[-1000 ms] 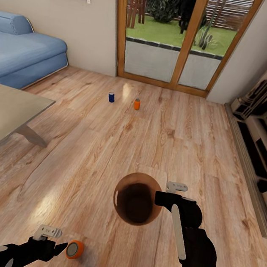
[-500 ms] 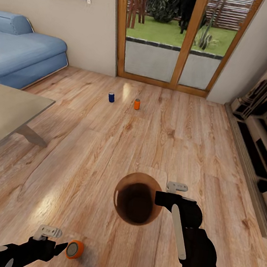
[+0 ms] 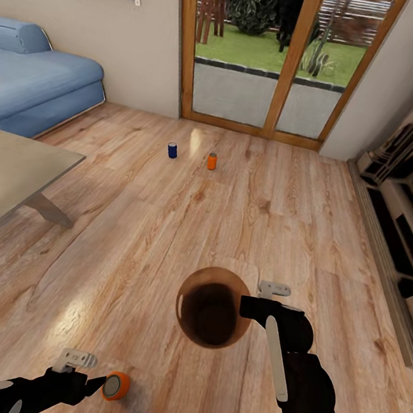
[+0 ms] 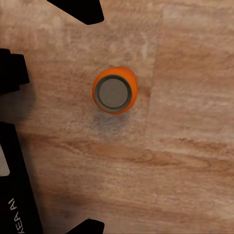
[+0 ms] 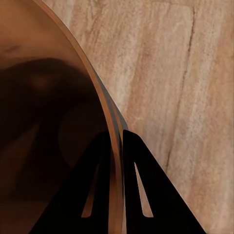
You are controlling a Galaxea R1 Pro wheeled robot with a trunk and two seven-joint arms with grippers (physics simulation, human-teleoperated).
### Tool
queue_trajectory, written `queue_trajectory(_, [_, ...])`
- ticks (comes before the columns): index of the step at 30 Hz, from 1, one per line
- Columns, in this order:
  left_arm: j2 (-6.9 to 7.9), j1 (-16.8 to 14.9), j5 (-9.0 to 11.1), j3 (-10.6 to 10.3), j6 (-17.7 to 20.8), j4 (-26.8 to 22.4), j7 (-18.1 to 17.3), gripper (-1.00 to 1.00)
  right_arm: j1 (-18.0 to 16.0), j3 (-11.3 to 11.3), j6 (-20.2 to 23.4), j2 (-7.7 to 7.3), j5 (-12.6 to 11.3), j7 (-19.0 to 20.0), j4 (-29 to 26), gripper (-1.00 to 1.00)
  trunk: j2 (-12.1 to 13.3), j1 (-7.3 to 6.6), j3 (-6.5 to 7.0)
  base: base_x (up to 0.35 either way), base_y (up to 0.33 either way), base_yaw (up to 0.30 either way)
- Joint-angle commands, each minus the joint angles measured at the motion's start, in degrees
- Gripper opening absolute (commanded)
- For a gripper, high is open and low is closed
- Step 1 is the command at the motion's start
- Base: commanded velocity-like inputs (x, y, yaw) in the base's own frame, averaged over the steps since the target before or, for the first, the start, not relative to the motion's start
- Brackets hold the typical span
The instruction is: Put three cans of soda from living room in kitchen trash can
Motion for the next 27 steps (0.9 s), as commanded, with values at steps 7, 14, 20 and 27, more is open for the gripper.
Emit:
queue_trajectory(7, [-0.59, 0.0, 0.0, -0.2, -0.9, 0.0, 2.5, 1.00, 0.0, 0.0, 0.0, -0.03, -1.0, 0.2, 0.0, -1.00, 0.0, 0.00, 0.00, 0.000, 0.000, 0.000])
queue_trajectory(14, [-3.38, 0.0, 0.1, -1.9, -5.6, 0.0, 13.7, 1.00, 0.0, 0.0, 0.0, -0.05, -1.0, 0.2, 0.0, -1.00, 0.0, 0.00, 0.00, 0.000, 0.000, 0.000])
queue_trajectory(20, [-3.79, 0.0, 0.5, -2.9, -8.6, 0.0, 14.6, 1.00, 0.0, 0.0, 0.0, -0.15, -1.0, 0.3, 0.0, -1.00, 0.0, 0.00, 0.00, 0.000, 0.000, 0.000])
queue_trajectory(27, [-3.38, 0.0, 0.6, -3.1, -3.9, -0.8, 10.8, 1.00, 0.0, 0.0, 0.0, -0.16, -1.0, 0.2, 0.0, -1.00, 0.0, 0.00, 0.00, 0.000, 0.000, 0.000])
